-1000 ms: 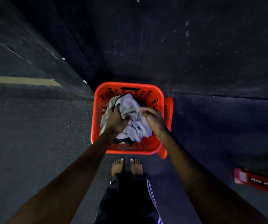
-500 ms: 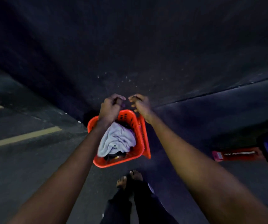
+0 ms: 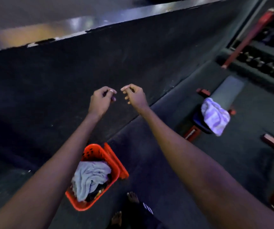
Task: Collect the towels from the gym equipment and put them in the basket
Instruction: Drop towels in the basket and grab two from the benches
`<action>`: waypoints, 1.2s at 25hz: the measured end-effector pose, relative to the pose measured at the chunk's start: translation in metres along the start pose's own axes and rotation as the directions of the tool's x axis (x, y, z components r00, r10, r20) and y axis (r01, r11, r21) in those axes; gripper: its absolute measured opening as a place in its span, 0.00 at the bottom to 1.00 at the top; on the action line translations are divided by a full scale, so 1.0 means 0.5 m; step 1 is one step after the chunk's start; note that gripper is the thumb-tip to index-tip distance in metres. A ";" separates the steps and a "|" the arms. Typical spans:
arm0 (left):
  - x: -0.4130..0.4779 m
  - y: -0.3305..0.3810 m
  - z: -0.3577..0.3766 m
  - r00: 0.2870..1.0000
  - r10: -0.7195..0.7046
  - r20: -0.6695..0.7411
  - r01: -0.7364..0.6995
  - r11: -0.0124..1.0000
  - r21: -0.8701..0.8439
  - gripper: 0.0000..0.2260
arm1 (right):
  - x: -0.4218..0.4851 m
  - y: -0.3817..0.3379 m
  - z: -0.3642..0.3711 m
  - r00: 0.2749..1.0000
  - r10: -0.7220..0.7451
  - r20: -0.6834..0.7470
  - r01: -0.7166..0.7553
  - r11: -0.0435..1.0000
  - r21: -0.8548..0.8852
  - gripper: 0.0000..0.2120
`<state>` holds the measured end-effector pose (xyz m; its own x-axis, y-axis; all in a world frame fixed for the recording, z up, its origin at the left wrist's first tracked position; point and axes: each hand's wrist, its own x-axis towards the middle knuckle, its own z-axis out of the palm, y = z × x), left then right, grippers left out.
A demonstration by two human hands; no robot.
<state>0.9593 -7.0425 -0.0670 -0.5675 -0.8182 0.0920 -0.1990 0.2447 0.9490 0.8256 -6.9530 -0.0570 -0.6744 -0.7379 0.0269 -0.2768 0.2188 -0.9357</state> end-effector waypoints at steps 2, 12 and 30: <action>0.006 0.050 0.067 0.996 0.041 0.082 -0.041 0.999 -0.011 0.10 | -0.039 0.002 -0.107 0.995 0.016 -0.103 -0.017 1.000 -0.007 0.11; -0.162 0.347 0.544 0.797 0.300 0.524 -0.271 0.953 -0.134 0.10 | -0.325 0.059 -0.674 0.769 0.085 -0.634 -0.058 0.996 0.064 0.09; -0.165 0.410 0.985 0.751 0.211 0.626 -0.165 0.977 -0.132 0.12 | -0.410 0.307 -1.039 0.545 0.253 -0.800 -0.222 0.963 0.154 0.08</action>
<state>0.5718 -6.6689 -0.0288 -0.9681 -0.2371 0.0806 0.0044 0.3057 0.9521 0.5656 -6.4366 -0.0235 -0.9847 0.1640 0.0590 -0.0117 0.2760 -0.9611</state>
